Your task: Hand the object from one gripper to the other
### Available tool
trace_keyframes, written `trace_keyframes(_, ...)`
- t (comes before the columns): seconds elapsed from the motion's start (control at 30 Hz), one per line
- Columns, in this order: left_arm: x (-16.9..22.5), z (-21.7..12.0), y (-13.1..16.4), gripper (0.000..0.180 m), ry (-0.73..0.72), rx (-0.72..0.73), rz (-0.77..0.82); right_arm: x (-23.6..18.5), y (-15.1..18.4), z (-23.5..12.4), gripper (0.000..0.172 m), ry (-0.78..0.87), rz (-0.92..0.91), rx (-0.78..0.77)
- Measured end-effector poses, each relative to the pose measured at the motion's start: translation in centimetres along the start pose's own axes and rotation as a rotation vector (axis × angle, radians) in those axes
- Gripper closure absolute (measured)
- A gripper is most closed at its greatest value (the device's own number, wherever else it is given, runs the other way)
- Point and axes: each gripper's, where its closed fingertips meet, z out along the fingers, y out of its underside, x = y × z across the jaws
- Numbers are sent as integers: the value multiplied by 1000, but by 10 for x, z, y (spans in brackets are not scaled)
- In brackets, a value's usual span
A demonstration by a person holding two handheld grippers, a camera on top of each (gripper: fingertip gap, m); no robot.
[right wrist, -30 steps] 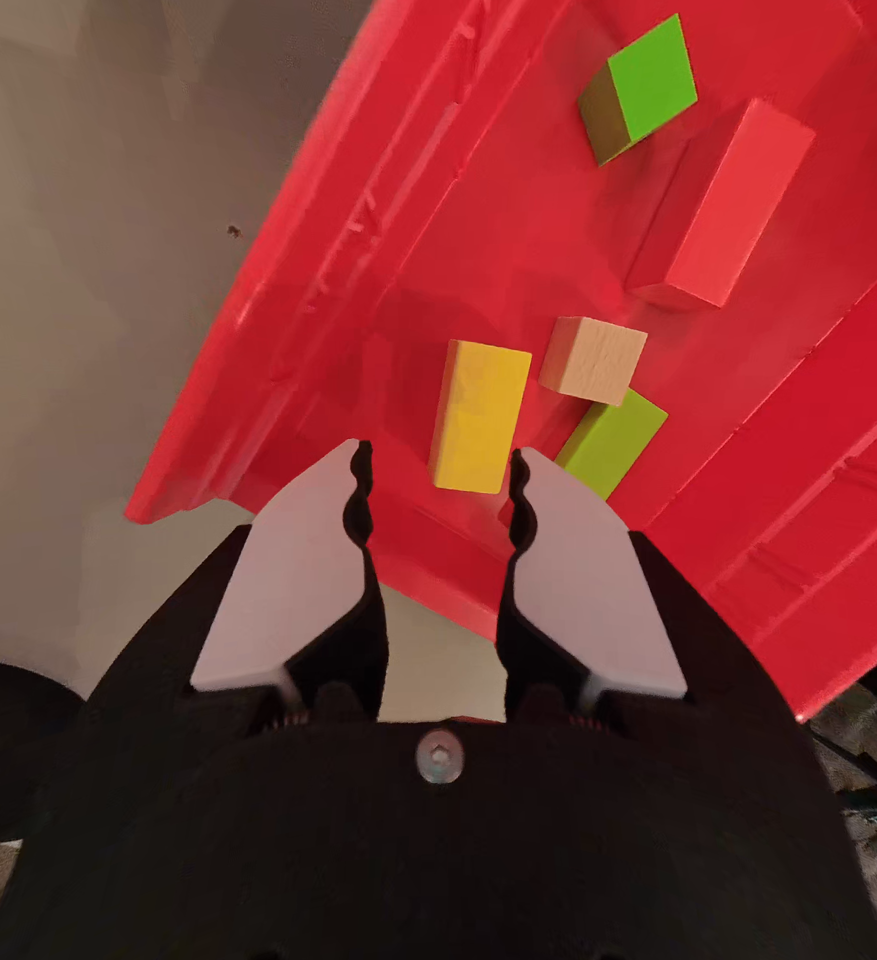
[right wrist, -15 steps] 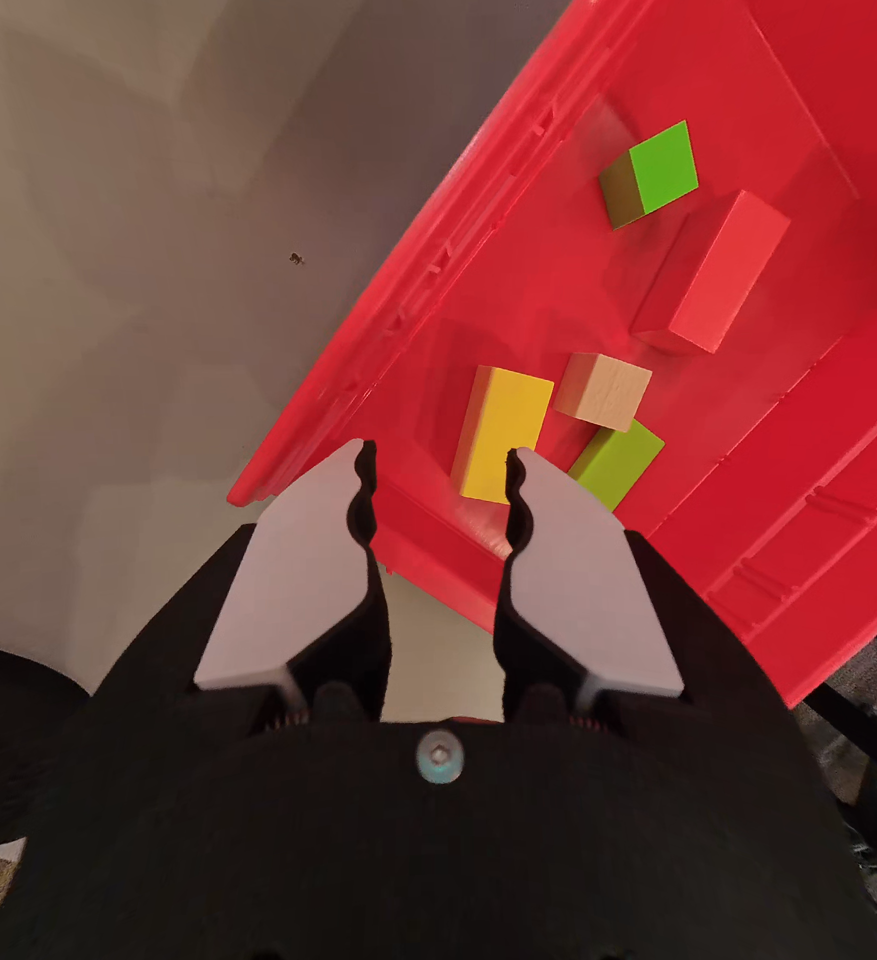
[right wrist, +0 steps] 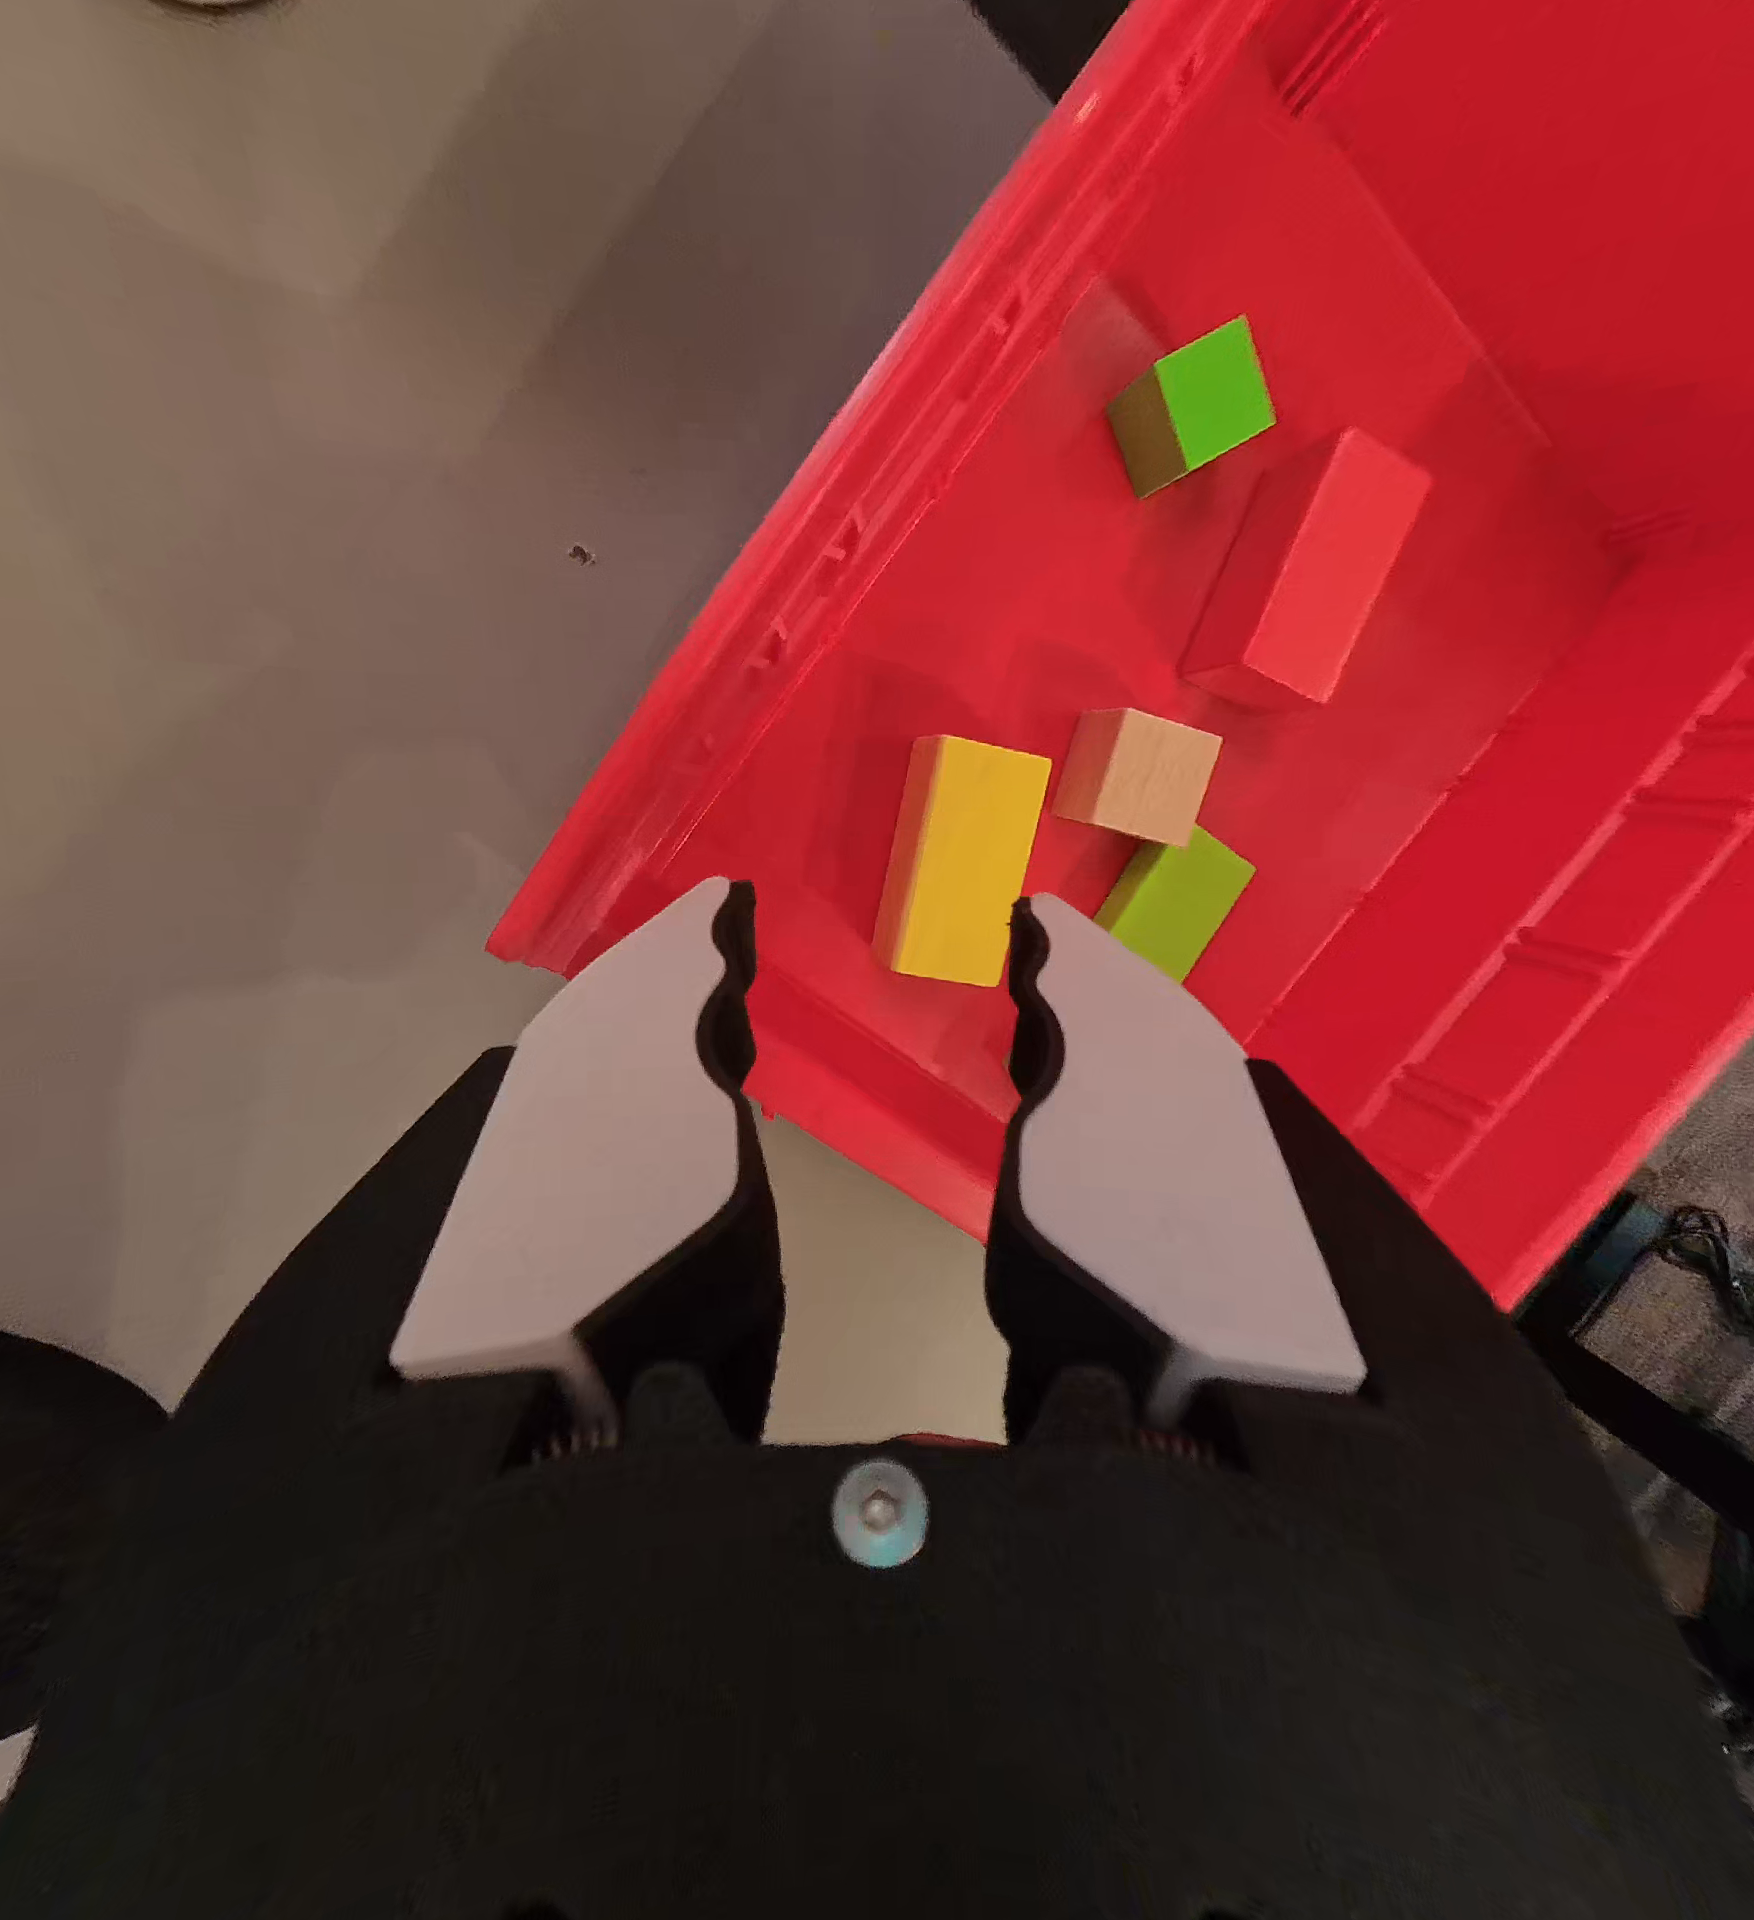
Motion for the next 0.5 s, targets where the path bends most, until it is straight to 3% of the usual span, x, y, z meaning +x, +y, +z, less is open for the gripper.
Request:
trace_keyframes(0.13,-14,-34,-3,107,-145,154,-111,-9,-19,-34,124,73,-40,100)
trace_keyframes(0.23,-19,-94,-25,108,-296,412,-183,-50,-57,-72,124,39,-111,291)
trace_keyframes(0.37,11,-204,-92,108,-497,824,-103,-159,-129,-125,123,-315,-175,652)
trace_keyframes(0.5,62,-293,-164,109,-710,1068,50,-240,-184,-147,118,-694,-125,873)
